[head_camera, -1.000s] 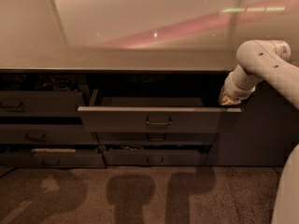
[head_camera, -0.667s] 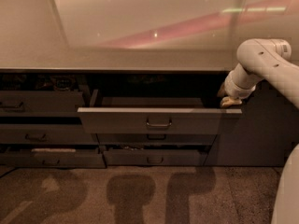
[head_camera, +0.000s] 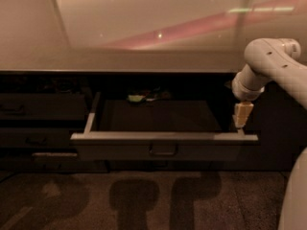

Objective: Open top drawer

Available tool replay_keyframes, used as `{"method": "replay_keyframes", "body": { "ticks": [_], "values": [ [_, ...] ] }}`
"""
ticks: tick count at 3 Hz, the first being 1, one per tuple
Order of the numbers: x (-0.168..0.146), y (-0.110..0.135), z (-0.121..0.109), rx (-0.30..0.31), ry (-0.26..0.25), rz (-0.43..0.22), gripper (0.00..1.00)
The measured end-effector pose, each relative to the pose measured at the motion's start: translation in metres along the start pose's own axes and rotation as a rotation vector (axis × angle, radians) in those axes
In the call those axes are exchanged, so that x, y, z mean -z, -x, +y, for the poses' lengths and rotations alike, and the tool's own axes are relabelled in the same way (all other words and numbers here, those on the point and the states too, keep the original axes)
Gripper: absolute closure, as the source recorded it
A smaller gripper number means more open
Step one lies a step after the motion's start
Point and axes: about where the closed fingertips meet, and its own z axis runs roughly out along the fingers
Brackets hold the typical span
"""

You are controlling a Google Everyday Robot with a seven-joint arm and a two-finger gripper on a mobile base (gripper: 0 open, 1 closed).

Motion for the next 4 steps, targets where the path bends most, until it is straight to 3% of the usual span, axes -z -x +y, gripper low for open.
{"method": "replay_keyframes", "body": {
  "ticks": [2, 4],
  "values": [
    [-0.001, -0.0055, 0.0275, -0.038, -0.013, 0.056, 0.0],
    [0.0016, -0.0053, 0.0268, -0.038, -0.013, 0.056, 0.0]
  ]
}}
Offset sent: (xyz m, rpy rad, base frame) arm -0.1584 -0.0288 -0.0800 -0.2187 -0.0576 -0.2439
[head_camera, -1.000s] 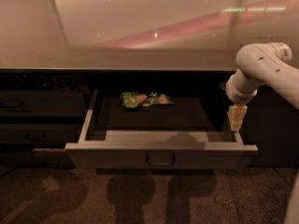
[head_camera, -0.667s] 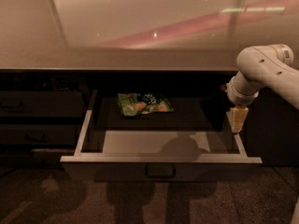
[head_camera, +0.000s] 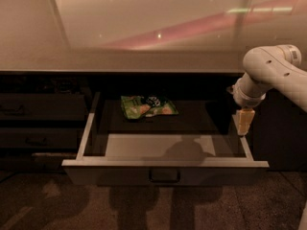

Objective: Open top drawer

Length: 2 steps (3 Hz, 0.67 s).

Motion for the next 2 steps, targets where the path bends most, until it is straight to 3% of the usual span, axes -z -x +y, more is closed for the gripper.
{"method": "replay_keyframes", "body": {
  "ticks": [1, 2],
  "values": [
    [0.003, 0.034, -0.008, 0.025, 0.013, -0.014, 0.0],
    [0.015, 0.112, -0.014, 0.1, 0.021, -0.026, 0.0]
  ]
}}
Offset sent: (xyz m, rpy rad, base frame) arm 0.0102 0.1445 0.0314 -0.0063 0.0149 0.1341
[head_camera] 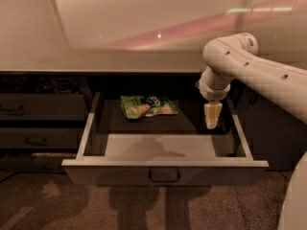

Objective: Open top drawer

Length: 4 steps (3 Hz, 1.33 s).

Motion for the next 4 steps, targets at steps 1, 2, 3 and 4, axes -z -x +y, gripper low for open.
{"method": "replay_keyframes", "body": {
  "ticks": [1, 2, 3, 4],
  "values": [
    [0.0, 0.001, 0.0, 0.0, 0.0, 0.0, 0.0],
    [-0.008, -0.005, 0.014, -0.005, 0.003, -0.111, 0.0],
    [-0.021, 0.001, 0.048, -0.005, -0.043, -0.342, 0.0],
    [-0.024, -0.002, 0.093, 0.026, -0.071, -0.467, 0.0]
  ]
}}
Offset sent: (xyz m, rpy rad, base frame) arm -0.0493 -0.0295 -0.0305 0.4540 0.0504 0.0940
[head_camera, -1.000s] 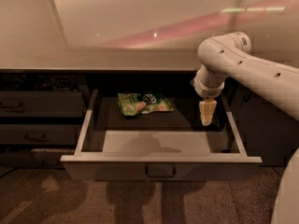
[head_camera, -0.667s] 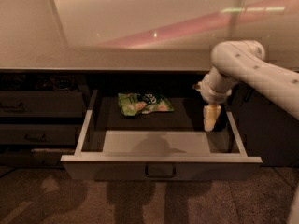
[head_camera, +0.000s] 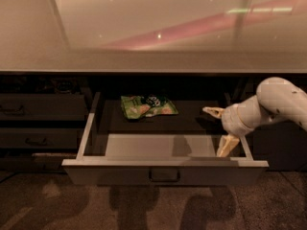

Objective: Open top drawer

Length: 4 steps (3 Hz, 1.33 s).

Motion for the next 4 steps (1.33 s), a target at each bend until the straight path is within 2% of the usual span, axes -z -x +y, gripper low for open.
{"method": "replay_keyframes", "body": {
  "ticks": [1, 2, 3, 4],
  "values": [
    [0.008, -0.002, 0.041, 0.037, -0.022, 0.048, 0.0],
    [0.015, -0.017, 0.077, 0.067, -0.011, 0.231, 0.0],
    [0.014, -0.039, 0.119, 0.072, 0.053, 0.412, 0.0],
    [0.013, -0.044, 0.142, 0.082, 0.099, 0.502, 0.0]
  ]
}}
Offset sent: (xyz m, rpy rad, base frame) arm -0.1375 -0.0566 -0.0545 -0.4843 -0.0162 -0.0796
